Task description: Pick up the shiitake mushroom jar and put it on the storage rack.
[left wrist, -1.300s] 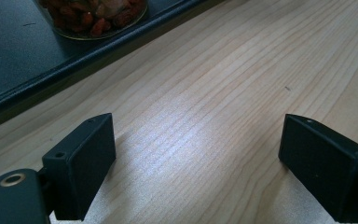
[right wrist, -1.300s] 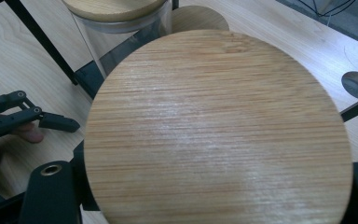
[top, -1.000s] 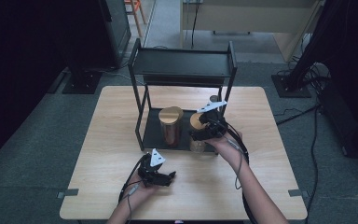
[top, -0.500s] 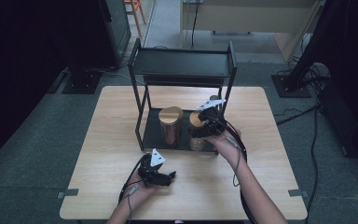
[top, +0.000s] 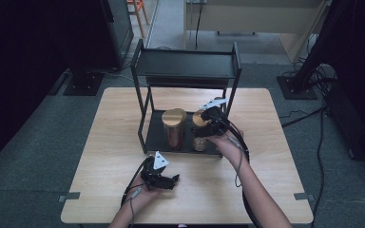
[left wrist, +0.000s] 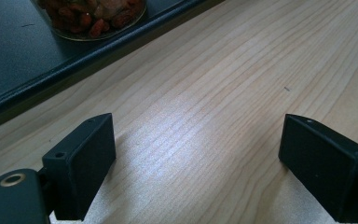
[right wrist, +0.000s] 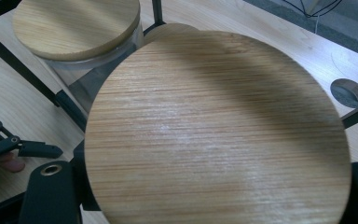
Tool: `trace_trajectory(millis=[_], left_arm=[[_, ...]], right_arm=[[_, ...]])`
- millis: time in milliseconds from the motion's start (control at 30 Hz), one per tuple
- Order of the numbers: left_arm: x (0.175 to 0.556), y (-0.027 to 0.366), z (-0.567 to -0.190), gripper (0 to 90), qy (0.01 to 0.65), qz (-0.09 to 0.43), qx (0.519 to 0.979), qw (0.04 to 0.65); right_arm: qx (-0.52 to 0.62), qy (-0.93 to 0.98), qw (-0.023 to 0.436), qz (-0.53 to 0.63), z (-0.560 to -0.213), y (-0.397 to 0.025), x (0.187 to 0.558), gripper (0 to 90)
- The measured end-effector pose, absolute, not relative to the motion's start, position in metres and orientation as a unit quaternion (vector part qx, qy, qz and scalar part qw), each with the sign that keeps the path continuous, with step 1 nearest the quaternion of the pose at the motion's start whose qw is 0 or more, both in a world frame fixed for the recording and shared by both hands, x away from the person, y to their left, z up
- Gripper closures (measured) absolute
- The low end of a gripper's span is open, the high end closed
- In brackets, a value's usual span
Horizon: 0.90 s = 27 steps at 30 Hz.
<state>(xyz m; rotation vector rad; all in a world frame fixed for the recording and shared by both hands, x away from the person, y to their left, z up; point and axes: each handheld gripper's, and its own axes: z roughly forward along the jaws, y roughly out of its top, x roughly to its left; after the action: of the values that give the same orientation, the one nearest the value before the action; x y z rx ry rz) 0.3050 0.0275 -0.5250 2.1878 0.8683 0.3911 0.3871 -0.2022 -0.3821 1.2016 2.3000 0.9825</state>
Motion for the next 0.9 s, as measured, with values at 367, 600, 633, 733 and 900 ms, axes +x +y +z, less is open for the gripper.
trace_trajectory(millis=[367,600,633,733,900], left_arm=[[0.305,0.027,-0.525,11.2,0.338,0.152,0.852,0.369],[0.305,0.027,-0.525,11.2,0.338,0.152,0.852,0.369],[0.305,0.027,-0.525,11.2,0.338,0.152,0.852,0.369],[0.305,0.027,-0.525,11.2,0.338,0.152,0.852,0.369],[0.305,0.027,-0.525,11.2,0.338,0.152,0.852,0.369]], right_arm=[[0.431,0.815,0.182,0.343,-0.388,-0.197,0.395,24.8],[0.432,0.816,0.182,0.337,-0.391,-0.192,0.398,24.9],[0.43,0.818,0.183,0.336,-0.391,-0.191,0.399,24.8],[0.431,0.818,0.184,0.334,-0.393,-0.189,0.4,24.9],[0.432,0.818,0.183,0.333,-0.396,-0.187,0.401,24.8]])
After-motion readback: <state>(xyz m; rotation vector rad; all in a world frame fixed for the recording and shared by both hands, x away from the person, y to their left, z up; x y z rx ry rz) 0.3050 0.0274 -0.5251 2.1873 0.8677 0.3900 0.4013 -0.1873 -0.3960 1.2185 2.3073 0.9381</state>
